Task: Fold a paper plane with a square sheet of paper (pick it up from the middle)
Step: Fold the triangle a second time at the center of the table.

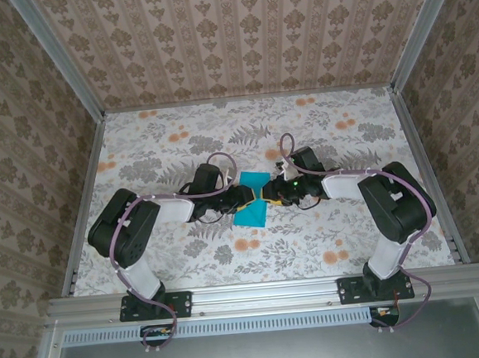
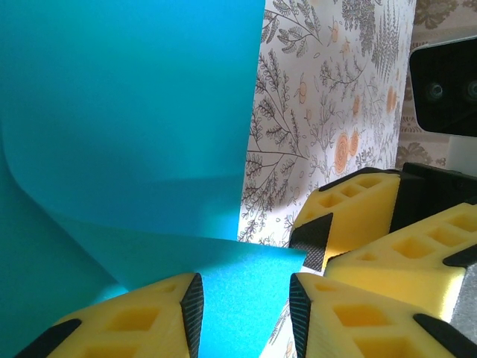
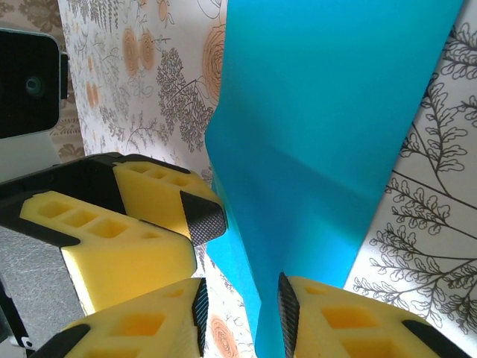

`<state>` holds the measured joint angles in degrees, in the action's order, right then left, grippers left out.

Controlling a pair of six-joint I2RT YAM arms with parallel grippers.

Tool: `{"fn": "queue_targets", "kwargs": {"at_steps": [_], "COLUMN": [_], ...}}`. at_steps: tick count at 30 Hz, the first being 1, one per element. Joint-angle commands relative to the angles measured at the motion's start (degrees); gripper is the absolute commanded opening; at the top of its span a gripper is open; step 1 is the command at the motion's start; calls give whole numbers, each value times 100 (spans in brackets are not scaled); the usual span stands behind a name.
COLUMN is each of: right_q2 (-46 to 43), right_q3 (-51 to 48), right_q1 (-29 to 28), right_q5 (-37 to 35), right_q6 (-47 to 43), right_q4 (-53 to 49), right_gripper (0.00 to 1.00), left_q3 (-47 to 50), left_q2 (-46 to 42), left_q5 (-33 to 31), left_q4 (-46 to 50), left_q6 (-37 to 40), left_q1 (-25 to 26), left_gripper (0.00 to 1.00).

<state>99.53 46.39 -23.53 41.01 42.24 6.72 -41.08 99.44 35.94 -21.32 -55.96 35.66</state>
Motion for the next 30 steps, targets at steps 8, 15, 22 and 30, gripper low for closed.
{"fn": "queue_targets", "kwargs": {"at_steps": [8, 15, 22, 30], "right_q2": [268, 312, 424, 567], "right_q3": [102, 216, 420, 533], "right_q1": [-56, -54, -47, -47], "right_q5": [201, -44, -353, -497], "right_q6": [-49, -237, -638, -787], "right_q4": [132, -115, -623, -749], "right_gripper": [25, 8, 4, 3], "left_q3": [30, 18, -328, -630], "left_q2": [135, 112, -22, -21], "left_q5": [-34, -23, -269, -418], "left_q4": [-160, -188, 717, 1268], "left_q6": [-90, -106, 338, 669], "left_q1": [11, 20, 112, 213], "left_gripper": [38, 38, 37, 34]}}
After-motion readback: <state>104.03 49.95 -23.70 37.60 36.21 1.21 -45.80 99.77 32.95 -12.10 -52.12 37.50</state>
